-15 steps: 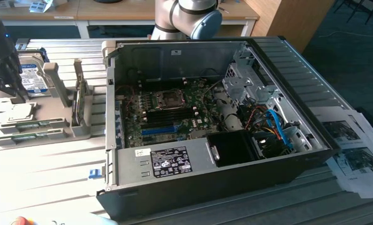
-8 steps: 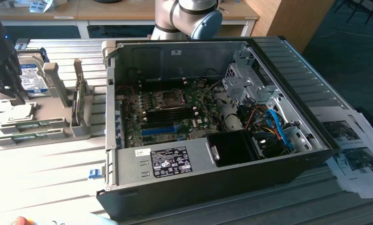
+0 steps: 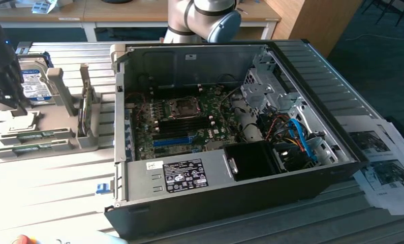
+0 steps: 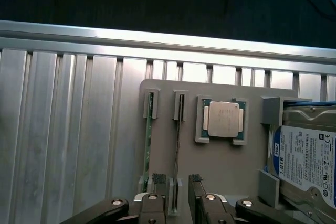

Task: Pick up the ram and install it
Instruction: 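Pick up the ram and move it above insertion slot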

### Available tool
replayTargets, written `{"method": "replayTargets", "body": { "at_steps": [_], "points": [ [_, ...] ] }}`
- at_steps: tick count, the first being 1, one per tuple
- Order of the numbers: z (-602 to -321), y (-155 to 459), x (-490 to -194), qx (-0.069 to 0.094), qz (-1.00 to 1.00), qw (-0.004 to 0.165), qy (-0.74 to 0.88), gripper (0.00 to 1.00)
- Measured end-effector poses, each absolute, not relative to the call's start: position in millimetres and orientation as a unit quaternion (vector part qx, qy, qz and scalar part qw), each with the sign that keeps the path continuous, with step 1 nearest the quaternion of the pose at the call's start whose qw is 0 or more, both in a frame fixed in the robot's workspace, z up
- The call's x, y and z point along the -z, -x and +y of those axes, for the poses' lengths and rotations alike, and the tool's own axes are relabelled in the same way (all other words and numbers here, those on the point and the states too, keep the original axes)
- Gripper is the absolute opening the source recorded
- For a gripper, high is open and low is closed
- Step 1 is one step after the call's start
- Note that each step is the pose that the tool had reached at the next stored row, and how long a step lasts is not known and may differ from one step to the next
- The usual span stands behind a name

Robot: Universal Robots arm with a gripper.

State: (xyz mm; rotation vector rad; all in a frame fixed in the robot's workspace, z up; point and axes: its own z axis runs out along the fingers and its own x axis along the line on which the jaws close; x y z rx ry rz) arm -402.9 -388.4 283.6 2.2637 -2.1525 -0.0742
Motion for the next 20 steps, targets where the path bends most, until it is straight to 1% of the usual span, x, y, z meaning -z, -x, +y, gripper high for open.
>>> {"method": "replayTargets", "body": {
  "at_steps": [20],
  "points": [
    [-403, 399, -284, 0.024, -0.689, 0.009, -0.724, 0.31]
  ]
}}
